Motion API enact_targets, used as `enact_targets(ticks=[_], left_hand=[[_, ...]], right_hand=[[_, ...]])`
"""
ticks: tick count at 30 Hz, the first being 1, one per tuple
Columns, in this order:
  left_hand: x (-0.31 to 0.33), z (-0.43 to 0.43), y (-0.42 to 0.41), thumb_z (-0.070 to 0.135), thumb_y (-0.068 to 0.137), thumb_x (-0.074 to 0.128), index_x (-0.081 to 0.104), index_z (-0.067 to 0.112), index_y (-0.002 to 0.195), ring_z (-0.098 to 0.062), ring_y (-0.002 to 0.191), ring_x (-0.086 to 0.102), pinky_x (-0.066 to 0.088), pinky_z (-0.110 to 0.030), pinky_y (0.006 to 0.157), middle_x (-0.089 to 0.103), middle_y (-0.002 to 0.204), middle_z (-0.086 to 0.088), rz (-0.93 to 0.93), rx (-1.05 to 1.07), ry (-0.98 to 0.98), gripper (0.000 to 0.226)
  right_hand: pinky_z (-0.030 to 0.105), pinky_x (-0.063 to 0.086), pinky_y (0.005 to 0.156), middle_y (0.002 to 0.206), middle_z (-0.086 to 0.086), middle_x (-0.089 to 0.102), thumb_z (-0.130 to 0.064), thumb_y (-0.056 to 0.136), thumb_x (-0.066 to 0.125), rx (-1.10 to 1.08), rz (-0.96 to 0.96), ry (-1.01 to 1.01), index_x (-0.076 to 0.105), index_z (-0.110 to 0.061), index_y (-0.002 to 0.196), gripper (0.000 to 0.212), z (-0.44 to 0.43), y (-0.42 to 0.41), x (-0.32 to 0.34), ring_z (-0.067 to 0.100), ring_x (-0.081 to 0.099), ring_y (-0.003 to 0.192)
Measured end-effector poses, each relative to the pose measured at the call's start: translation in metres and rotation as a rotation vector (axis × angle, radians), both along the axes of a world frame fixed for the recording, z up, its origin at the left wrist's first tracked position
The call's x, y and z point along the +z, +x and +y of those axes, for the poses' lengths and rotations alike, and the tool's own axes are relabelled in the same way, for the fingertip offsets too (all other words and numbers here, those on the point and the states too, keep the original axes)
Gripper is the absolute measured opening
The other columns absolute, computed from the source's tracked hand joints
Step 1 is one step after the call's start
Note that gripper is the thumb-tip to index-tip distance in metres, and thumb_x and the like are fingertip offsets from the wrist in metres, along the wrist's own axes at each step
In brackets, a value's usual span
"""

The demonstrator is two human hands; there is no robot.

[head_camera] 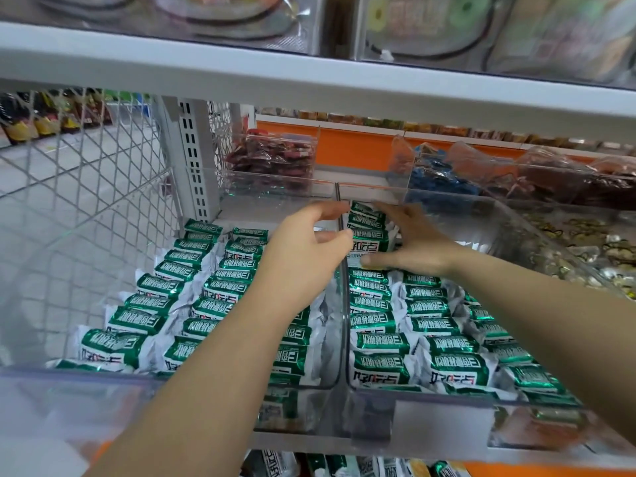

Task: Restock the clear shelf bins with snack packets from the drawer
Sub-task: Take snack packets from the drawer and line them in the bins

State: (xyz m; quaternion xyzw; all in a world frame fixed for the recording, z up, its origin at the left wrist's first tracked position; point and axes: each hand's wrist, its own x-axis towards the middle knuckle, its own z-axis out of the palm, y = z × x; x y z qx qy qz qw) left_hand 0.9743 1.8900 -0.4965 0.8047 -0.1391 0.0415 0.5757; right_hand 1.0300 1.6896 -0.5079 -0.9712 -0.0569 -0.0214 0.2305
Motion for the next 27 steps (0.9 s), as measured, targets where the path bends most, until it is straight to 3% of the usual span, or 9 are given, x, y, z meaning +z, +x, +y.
enact_targets(ticks=[2, 4, 8, 12, 14, 16, 18, 22, 27], left_hand=[[0.000, 0.000, 0.000, 0.027, 0.093, 0.056, 0.054, 0.039, 0.122, -0.017, 0.078, 0.057, 0.037, -0.002, 0.044, 0.062, 0.101, 0.019, 0.007, -0.002, -0.006, 0.032], [0.000, 0.000, 0.000, 0.028, 0.093, 0.056, 0.054, 0.039, 0.123, -0.018, 0.072, 0.057, 0.037, -0.005, 0.043, 0.063, 0.101, 0.018, 0.006, 0.000, -0.002, 0.032], [0.001, -0.001, -0.001, 0.027, 0.093, 0.056, 0.054, 0.038, 0.123, -0.029, 0.082, 0.066, 0.041, -0.007, 0.045, 0.063, 0.105, 0.016, -0.012, 0.009, 0.002, 0.032], [-0.001, -0.001, 0.000, 0.025, 0.093, 0.056, 0.055, 0.035, 0.124, -0.020, 0.091, 0.067, 0.039, -0.001, 0.050, 0.063, 0.114, 0.016, -0.035, 0.008, -0.008, 0.032], [-0.001, -0.002, 0.001, 0.026, 0.093, 0.056, 0.055, 0.035, 0.123, -0.015, 0.084, 0.067, 0.039, -0.001, 0.051, 0.063, 0.112, 0.016, -0.044, 0.005, -0.009, 0.032], [-0.002, -0.001, 0.001, 0.026, 0.093, 0.056, 0.055, 0.036, 0.123, 0.002, 0.076, 0.061, 0.039, 0.000, 0.052, 0.063, 0.111, 0.017, -0.060, 0.000, -0.002, 0.032], [-0.002, -0.001, 0.002, 0.028, 0.092, 0.056, 0.056, 0.039, 0.122, 0.003, 0.077, 0.062, 0.040, -0.001, 0.053, 0.063, 0.109, 0.020, -0.075, 0.009, 0.004, 0.032], [-0.003, -0.003, 0.002, 0.026, 0.092, 0.057, 0.056, 0.036, 0.121, 0.015, 0.091, 0.056, 0.038, 0.004, 0.062, 0.060, 0.111, 0.026, -0.097, 0.004, 0.005, 0.031], [-0.004, -0.002, 0.002, 0.025, 0.092, 0.057, 0.056, 0.033, 0.123, 0.015, 0.079, 0.057, 0.036, 0.006, 0.057, 0.061, 0.111, 0.022, -0.095, 0.013, 0.003, 0.032]], right_hand=[[0.024, 0.027, 0.097, 0.146, -0.002, 0.022, -0.048, 0.075, 0.075, -0.028, -0.149, 0.017, 0.013, -0.035, 0.150, 0.099, 0.002, -0.011, 0.005, 0.013, 0.033, 0.120], [0.026, 0.025, 0.103, 0.152, -0.001, 0.022, -0.044, 0.084, 0.067, 0.011, -0.268, -0.122, 0.012, -0.029, 0.152, 0.088, 0.008, -0.018, 0.007, 0.014, 0.030, 0.129], [0.042, 0.011, 0.120, 0.161, 0.005, 0.007, -0.037, 0.096, 0.042, 0.059, -0.160, -0.448, 0.006, -0.014, 0.153, 0.071, 0.027, -0.010, -0.002, 0.023, 0.006, 0.147], [0.041, 0.015, 0.118, 0.160, 0.002, 0.008, -0.041, 0.098, 0.035, 0.033, -0.107, -0.412, 0.006, -0.015, 0.153, 0.067, 0.037, 0.002, -0.006, 0.021, 0.007, 0.146], [0.039, 0.015, 0.116, 0.160, 0.001, 0.011, -0.037, 0.097, 0.036, 0.065, -0.110, -0.392, 0.009, -0.018, 0.152, 0.064, 0.033, 0.002, -0.005, 0.020, 0.009, 0.145], [0.038, 0.016, 0.115, 0.159, 0.001, 0.014, -0.034, 0.097, 0.036, 0.129, -0.119, -0.380, 0.012, -0.018, 0.153, 0.062, 0.028, 0.000, -0.006, 0.019, 0.011, 0.144], [0.037, 0.016, 0.115, 0.159, 0.001, 0.016, -0.037, 0.095, 0.029, 0.170, -0.123, -0.396, 0.013, -0.018, 0.153, 0.063, 0.025, -0.001, -0.008, 0.018, 0.013, 0.144], [0.040, 0.006, 0.118, 0.160, 0.000, 0.009, -0.043, 0.090, 0.017, 0.152, -0.104, -0.455, 0.007, -0.021, 0.153, 0.067, 0.023, 0.006, -0.008, 0.016, 0.006, 0.146], [0.040, -0.002, 0.120, 0.161, -0.001, 0.000, -0.039, 0.100, 0.026, 0.148, -0.081, -0.473, -0.002, -0.021, 0.153, 0.062, 0.022, 0.003, -0.004, 0.015, -0.002, 0.147]])
